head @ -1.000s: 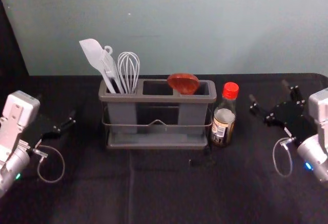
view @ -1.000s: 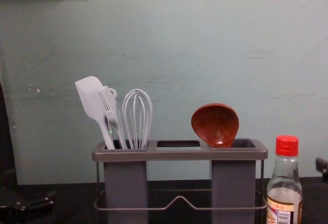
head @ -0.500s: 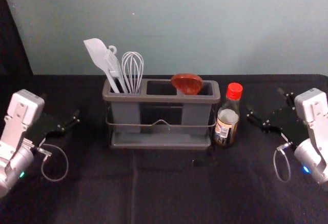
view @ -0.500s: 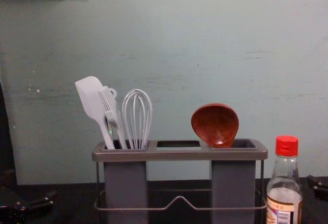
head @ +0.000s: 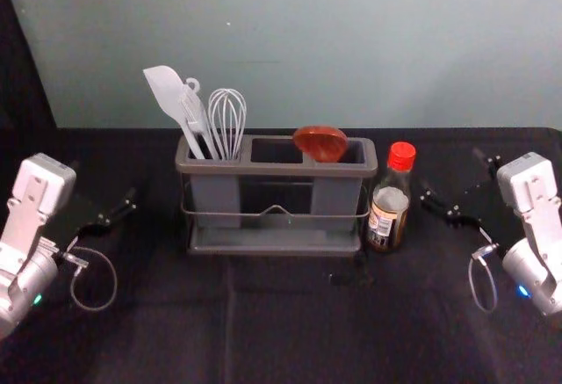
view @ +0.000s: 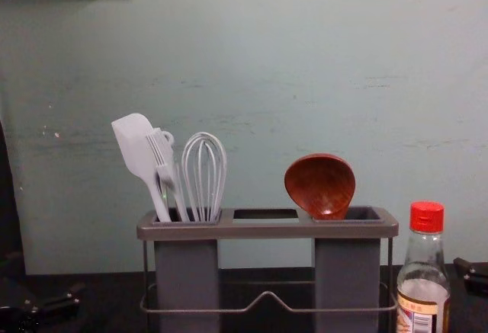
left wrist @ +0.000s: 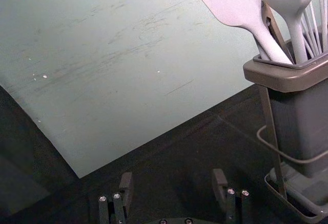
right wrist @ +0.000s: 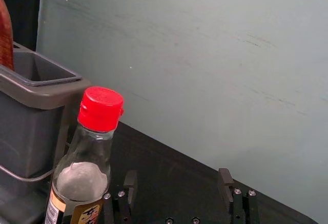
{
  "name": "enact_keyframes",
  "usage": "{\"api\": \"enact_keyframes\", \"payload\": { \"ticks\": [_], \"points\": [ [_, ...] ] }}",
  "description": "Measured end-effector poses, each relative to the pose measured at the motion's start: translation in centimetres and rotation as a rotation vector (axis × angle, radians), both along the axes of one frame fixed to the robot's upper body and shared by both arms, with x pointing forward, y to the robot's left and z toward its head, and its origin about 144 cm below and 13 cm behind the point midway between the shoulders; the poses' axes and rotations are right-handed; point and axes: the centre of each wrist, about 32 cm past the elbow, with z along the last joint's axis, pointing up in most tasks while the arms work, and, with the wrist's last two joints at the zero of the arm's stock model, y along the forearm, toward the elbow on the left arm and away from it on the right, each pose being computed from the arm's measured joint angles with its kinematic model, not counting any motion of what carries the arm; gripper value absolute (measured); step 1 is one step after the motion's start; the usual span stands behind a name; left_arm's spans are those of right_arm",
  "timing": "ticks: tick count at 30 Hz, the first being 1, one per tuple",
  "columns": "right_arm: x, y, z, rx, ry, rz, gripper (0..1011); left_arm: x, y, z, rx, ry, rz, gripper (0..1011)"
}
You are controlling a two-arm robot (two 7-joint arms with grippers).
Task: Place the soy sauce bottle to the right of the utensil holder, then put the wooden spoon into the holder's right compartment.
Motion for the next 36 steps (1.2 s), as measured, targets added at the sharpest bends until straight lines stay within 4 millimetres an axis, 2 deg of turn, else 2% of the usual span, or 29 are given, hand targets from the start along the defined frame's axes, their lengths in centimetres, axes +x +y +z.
{"api": "enact_keyframes", "payload": {
  "ticks": [36],
  "points": [
    [0.02, -0.03, 0.00, 0.007, -0.001, 0.001, 1002, 0.00, 0.00, 0.00, 0.000, 0.000, 0.000, 1011]
  ]
}}
